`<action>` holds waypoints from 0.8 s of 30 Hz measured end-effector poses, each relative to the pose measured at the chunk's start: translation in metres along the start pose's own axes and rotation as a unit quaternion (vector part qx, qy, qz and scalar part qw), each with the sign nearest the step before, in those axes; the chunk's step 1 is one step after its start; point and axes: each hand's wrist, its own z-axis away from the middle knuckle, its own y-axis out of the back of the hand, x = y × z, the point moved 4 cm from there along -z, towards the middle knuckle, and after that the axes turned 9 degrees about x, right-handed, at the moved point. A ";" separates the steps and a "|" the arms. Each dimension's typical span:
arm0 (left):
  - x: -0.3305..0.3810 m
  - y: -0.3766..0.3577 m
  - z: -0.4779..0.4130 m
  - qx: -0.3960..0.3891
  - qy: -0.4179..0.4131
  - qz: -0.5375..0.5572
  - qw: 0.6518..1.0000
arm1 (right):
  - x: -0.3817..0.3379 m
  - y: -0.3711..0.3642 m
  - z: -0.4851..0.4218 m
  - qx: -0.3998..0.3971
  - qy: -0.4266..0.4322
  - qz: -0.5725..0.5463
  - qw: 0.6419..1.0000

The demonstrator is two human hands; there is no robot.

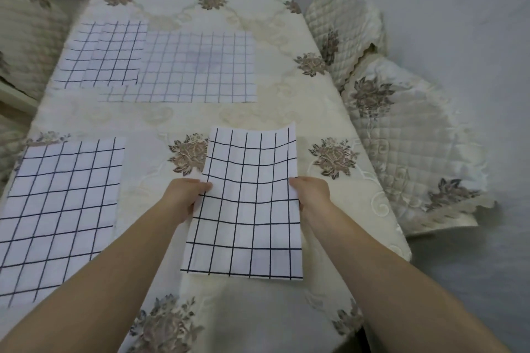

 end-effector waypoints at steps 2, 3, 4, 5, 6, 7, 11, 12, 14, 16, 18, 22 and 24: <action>-0.002 -0.016 0.006 0.008 0.017 0.023 1.000 | -0.006 0.011 -0.021 -0.020 -0.006 0.016 1.000; -0.002 -0.023 0.009 0.010 0.022 0.031 0.999 | -0.008 0.015 -0.031 -0.030 -0.007 0.023 0.999; -0.002 -0.032 0.013 0.013 0.023 0.037 0.999 | -0.011 0.020 -0.040 -0.038 -0.006 0.032 0.999; -0.001 -0.041 0.016 0.021 0.024 0.042 0.999 | -0.014 0.024 -0.050 -0.041 -0.003 0.040 0.998; 0.000 -0.049 0.019 0.028 0.024 0.048 0.998 | -0.018 0.029 -0.059 -0.044 -0.003 0.042 0.998; 0.001 -0.058 0.021 0.030 0.025 0.056 0.998 | -0.023 0.033 -0.066 -0.046 0.001 0.045 0.998; 0.005 -0.087 0.028 0.035 0.040 0.101 0.993 | -0.044 0.045 -0.091 -0.041 0.012 0.046 0.998; 0.007 -0.093 0.029 0.034 0.046 0.104 0.993 | -0.049 0.048 -0.097 -0.039 0.012 0.049 0.998; 0.013 -0.102 0.030 0.034 0.051 0.106 0.992 | -0.055 0.050 -0.108 -0.040 0.010 0.052 0.998; 0.019 -0.109 0.031 0.032 0.053 0.104 0.993 | -0.060 0.051 -0.117 -0.037 0.013 0.055 0.998; 0.023 -0.115 0.027 0.033 0.058 0.111 0.992 | -0.061 0.052 -0.128 -0.040 0.007 0.029 0.999; 0.030 -0.126 0.023 0.025 0.067 0.107 0.992 | -0.066 0.057 -0.142 -0.039 -0.002 0.010 0.999; 0.033 -0.133 0.022 0.018 0.067 0.100 0.993 | -0.067 0.059 -0.150 -0.036 0.005 0.006 0.999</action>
